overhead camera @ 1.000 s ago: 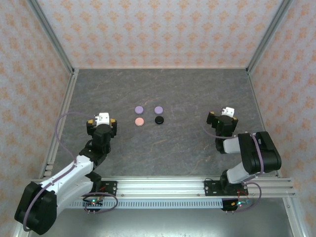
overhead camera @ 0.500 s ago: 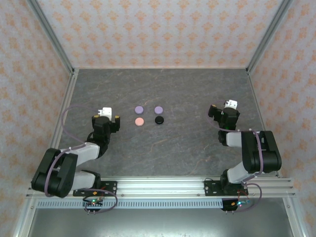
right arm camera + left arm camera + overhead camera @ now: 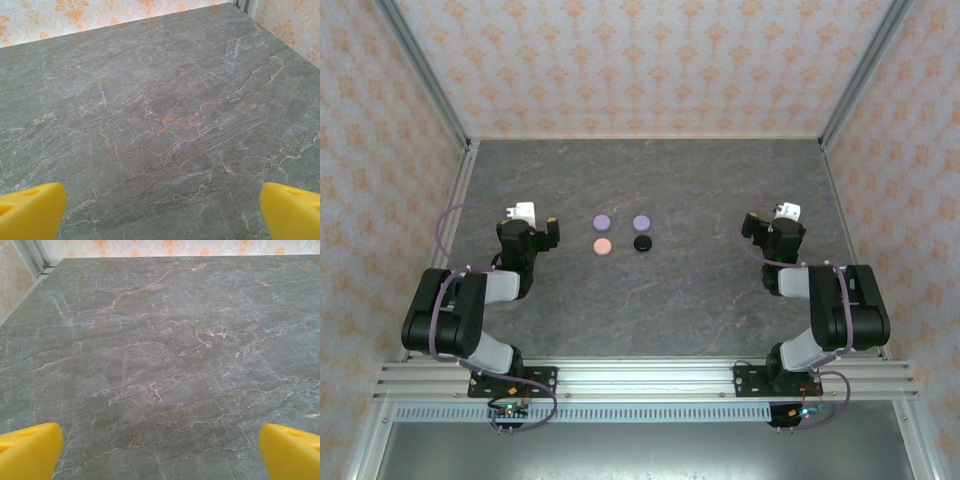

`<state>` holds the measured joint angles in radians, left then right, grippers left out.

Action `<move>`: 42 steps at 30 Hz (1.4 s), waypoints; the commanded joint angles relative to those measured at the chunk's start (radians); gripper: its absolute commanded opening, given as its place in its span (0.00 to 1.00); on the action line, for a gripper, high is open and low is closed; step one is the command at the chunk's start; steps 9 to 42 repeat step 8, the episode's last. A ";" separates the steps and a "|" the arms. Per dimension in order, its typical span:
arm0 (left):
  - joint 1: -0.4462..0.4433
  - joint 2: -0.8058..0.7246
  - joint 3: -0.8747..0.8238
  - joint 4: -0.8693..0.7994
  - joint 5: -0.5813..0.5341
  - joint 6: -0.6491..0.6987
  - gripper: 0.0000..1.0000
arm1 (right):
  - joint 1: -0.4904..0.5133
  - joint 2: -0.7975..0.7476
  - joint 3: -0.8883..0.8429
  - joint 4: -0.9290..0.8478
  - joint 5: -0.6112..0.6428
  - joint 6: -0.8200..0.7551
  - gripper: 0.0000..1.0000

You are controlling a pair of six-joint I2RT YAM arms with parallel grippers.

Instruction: Insert the wireless bluetooth earbuds into the charging case

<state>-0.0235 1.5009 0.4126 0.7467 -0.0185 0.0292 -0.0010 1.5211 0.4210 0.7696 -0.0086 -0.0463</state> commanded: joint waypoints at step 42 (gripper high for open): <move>0.003 -0.005 0.012 -0.004 0.011 -0.013 1.00 | 0.004 -0.002 0.001 -0.003 -0.008 0.008 0.99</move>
